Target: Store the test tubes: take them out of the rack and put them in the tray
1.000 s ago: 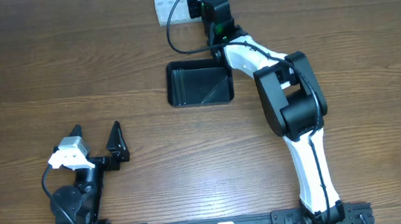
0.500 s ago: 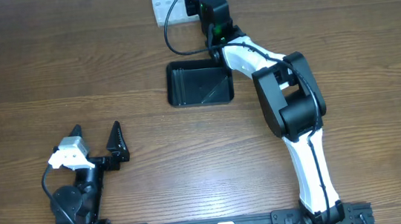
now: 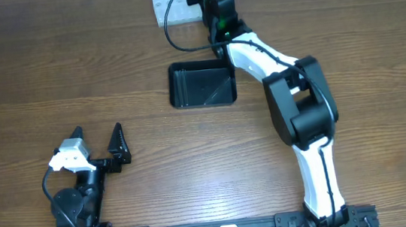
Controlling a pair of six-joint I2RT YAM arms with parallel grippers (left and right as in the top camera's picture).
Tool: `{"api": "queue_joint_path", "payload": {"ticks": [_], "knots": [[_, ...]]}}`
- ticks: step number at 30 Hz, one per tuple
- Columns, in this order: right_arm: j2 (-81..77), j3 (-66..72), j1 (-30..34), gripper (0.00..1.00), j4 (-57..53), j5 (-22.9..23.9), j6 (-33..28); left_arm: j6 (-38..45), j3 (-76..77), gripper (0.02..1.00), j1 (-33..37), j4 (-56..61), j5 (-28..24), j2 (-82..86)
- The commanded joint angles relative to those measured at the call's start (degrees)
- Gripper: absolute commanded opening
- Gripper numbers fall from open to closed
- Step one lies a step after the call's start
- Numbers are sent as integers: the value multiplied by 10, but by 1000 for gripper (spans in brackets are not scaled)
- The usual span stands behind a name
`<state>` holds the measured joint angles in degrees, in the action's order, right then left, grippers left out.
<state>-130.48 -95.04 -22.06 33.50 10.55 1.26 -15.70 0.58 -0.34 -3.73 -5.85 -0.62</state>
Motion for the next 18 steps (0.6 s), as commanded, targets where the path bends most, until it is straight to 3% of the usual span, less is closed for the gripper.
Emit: {"api": "queue_joint_path", "payload": {"ticks": [1, 6, 10, 18], "knots": [[67, -17, -6, 9, 4, -6, 0, -4, -2, 1000, 2, -2, -7, 3], [120, -17, -7, 9, -12, -7, 0, -4, -2, 1000, 2, -2, -7, 3], [178, -17, -7, 9, -124, -11, 28, -4, -2, 1000, 2, -2, -7, 3], [242, -17, -11, 9, -509, -36, 224, -4, -2, 1000, 2, -2, -7, 3]]}}
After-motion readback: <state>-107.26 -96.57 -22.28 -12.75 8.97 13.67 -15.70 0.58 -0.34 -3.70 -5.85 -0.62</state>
